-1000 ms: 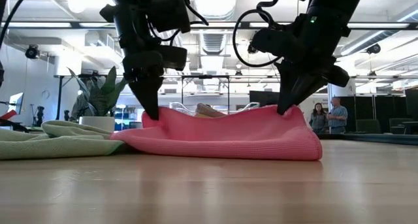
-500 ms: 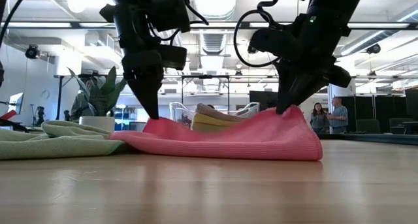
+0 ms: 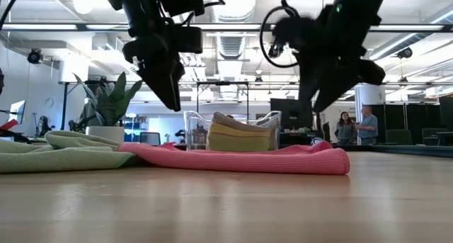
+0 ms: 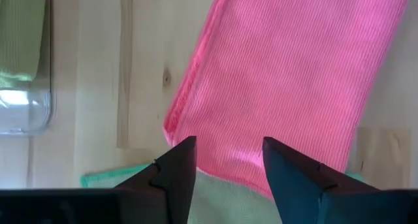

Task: Fold microfiber towels
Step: Fold the pink microfiber cloth

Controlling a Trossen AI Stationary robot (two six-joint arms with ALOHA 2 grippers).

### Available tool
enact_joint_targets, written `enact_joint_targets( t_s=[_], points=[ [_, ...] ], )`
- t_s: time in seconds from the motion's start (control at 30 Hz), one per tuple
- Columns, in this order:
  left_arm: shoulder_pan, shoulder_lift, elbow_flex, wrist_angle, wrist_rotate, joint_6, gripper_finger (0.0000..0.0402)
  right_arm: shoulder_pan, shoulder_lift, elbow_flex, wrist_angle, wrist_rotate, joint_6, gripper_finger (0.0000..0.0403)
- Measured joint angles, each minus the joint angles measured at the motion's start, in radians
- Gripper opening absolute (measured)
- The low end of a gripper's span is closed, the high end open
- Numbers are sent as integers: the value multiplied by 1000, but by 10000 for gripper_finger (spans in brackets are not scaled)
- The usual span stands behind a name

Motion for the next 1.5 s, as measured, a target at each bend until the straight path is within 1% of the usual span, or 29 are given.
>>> enact_joint_targets(
  t_s=[0.13, 0.23, 0.33, 0.47, 0.6, 0.67, 0.77, 0.9, 1.0, 1.07, 1.17, 1.3, 1.37, 1.43, 1.5],
  points=[
    [0, 5, -4, 19, 12, 2, 160, 19, -3, -1, 163, -107, -2, 147],
    [0, 4, -6, 16, 13, -1, 160, 21, 38, -4, 278, -170, -1, 136],
    [-1, 0, -7, 16, 14, -6, 160, 22, 97, -5, 280, -184, 38, 117],
    [-2, -3, -6, 16, 15, -7, 160, 22, 156, -5, 280, -240, 85, 80],
    [-2, -4, -6, 17, 15, -8, 160, 22, 188, -5, 268, -240, 90, 43],
    [-2, -4, -6, 17, 15, -9, 160, 14, 196, -5, 240, -226, 104, 29],
    [-2, -4, -6, 17, 15, -9, 160, -3, 197, -5, 140, -221, 125, 14],
    [-2, -4, -6, 17, 15, -9, 160, -24, 197, -5, 4, -200, 136, 11],
    [-2, -4, -6, 16, 16, -9, 160, -47, 197, -6, -51, -167, 150, 11],
    [-2, -4, -6, 16, 16, -10, 160, -66, 200, -6, -109, -137, 146, 11],
    [-2, -4, -6, 16, 16, -10, 160, -104, 203, -8, -261, -82, 121, 11],
    [-2, -4, -6, 17, 16, -10, 160, -165, 203, -10, -449, 45, 105, 11],
    [-2, -4, -6, 17, 16, -10, 160, -187, 203, -9, -501, 109, 102, 11],
    [-2, -4, -6, 17, 16, -10, 160, -200, 193, -3, -533, 120, 102, 11],
    [-2, -4, -6, 16, 16, -10, 160, -197, 167, 13, -523, 119, 78, 11]
  ],
)
